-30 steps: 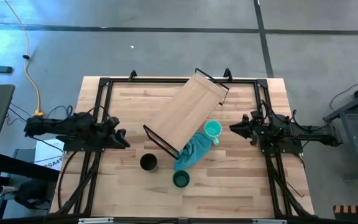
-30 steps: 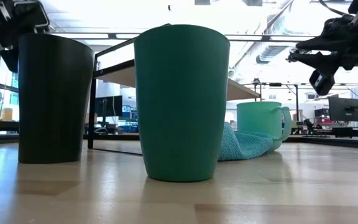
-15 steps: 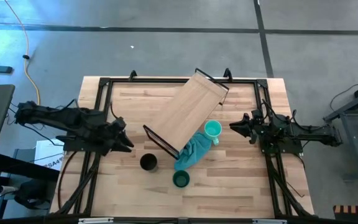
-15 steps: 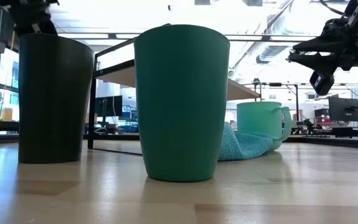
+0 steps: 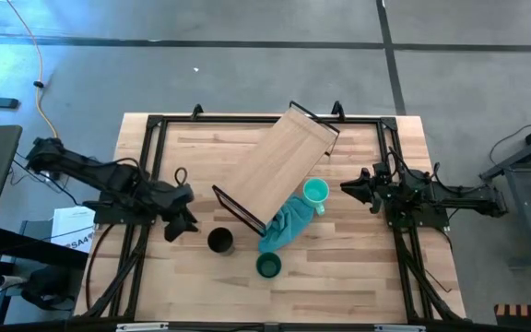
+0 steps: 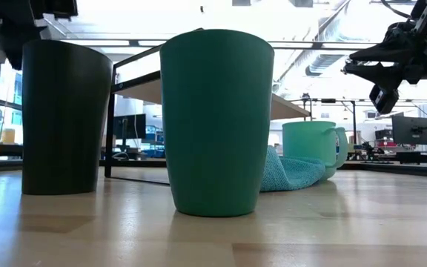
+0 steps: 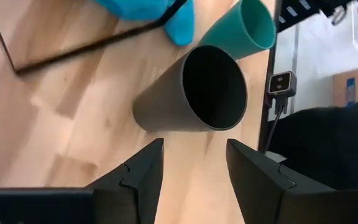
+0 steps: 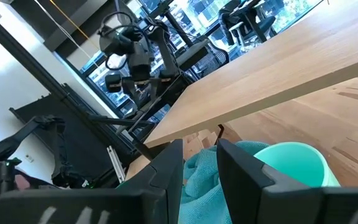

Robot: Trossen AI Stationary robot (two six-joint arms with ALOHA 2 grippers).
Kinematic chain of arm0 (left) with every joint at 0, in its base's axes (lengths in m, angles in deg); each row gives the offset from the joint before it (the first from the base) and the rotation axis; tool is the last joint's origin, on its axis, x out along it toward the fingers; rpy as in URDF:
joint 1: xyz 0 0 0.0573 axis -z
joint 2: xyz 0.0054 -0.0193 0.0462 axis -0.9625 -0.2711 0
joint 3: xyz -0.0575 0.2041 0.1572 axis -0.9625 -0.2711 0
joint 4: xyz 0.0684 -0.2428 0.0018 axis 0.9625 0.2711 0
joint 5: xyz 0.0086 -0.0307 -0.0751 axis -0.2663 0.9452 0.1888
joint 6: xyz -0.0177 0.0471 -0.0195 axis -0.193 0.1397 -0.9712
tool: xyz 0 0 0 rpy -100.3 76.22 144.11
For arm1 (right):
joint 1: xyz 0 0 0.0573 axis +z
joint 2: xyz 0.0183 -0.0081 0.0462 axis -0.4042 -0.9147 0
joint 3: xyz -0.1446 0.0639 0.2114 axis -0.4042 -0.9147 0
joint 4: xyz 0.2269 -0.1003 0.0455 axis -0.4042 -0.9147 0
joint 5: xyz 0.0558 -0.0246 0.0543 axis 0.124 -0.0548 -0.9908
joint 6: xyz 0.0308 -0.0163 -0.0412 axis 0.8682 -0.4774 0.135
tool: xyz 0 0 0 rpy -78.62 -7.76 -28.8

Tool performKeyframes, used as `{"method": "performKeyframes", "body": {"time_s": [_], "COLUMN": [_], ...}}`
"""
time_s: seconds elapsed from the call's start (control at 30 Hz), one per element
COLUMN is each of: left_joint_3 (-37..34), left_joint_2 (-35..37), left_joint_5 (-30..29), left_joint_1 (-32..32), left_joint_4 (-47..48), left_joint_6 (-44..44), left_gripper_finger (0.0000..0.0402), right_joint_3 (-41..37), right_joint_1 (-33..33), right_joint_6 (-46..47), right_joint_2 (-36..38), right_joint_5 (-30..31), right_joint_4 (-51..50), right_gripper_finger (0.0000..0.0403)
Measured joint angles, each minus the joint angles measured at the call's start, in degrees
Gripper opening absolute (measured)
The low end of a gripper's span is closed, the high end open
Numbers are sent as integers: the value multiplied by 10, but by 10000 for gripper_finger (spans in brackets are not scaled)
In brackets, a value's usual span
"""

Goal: Stack small to large cups/mugs on shelf
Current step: Put the black cup on the shelf

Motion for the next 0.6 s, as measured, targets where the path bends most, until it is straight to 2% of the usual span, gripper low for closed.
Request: {"method": "performKeyframes", "body": {"time_s": [0.13,0.27,0.4,0.5,0.6], "left_joint_3": [0,0,0,0,12], "left_joint_2": [-21,-33,-35,-35,-40], "left_joint_5": [50,62,86,86,51], "left_joint_1": [16,16,18,38,71], "left_joint_4": [-6,-4,-18,-61,-87], "left_joint_6": [-106,-140,-222,-288,-331], "left_gripper_finger": [163,163,163,163,163], "right_joint_3": [0,0,0,0,0], "right_joint_1": [0,0,0,0,0], "right_joint_6": [-2,-2,0,0,13], "right_joint_2": [0,0,0,0,0], "right_joint_5": [0,8,9,9,10], "right_joint_4": [0,0,0,0,0], "right_gripper_finger": [89,89,89,89,89]}}
